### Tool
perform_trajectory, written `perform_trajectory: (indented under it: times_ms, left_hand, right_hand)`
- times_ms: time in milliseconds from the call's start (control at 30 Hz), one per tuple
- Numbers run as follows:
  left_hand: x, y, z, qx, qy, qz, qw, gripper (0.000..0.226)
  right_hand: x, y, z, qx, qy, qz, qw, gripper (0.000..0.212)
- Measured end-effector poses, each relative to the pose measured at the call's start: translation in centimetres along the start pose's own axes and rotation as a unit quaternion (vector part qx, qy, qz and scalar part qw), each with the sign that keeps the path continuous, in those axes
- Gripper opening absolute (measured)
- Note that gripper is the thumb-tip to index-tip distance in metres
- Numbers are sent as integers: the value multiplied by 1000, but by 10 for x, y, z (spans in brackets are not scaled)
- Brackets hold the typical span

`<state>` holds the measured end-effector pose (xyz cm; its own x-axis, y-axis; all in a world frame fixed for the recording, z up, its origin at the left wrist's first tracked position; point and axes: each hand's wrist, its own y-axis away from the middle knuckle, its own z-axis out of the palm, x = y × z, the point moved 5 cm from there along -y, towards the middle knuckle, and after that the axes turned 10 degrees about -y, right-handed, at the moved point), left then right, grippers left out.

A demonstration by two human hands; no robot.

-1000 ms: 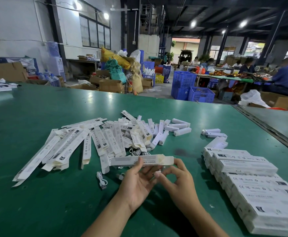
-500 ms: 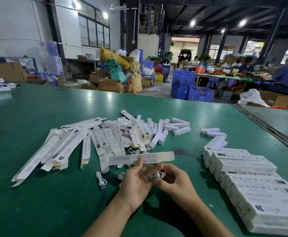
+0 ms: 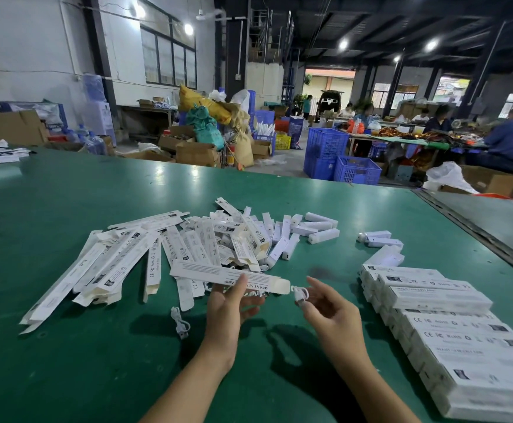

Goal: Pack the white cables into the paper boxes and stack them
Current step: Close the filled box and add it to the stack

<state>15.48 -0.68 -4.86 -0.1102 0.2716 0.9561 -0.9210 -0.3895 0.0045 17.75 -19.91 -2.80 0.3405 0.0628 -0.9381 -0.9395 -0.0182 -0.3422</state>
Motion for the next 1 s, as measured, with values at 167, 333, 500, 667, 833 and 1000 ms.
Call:
perform_trajectory:
  times_ms: [167, 333, 500, 667, 833, 1000]
  left_hand:
    - [-3, 0, -1, 4, -42, 24, 999, 17]
    - [-1, 2, 1, 0, -88, 52, 995, 17]
    - [1, 6, 7, -17, -118, 78, 990, 13]
    - [0, 6, 8, -24, -116, 81, 990, 11]
    - [0, 5, 8, -21, -117, 82, 990, 12]
    - [-2, 5, 8, -14, -111, 76, 991, 14]
  right_hand:
    - [0, 0, 0, -1, -21, 4, 1000, 30]
    - [1, 0, 3, -15, -20, 12, 1000, 30]
    - [3, 0, 5, -28, -21, 24, 999, 29]
    - [3, -1, 5, -22, -38, 35, 998, 31]
    - [5, -1, 5, -25, -22, 37, 999, 31]
    - [7, -2, 7, -36, -24, 56, 997, 29]
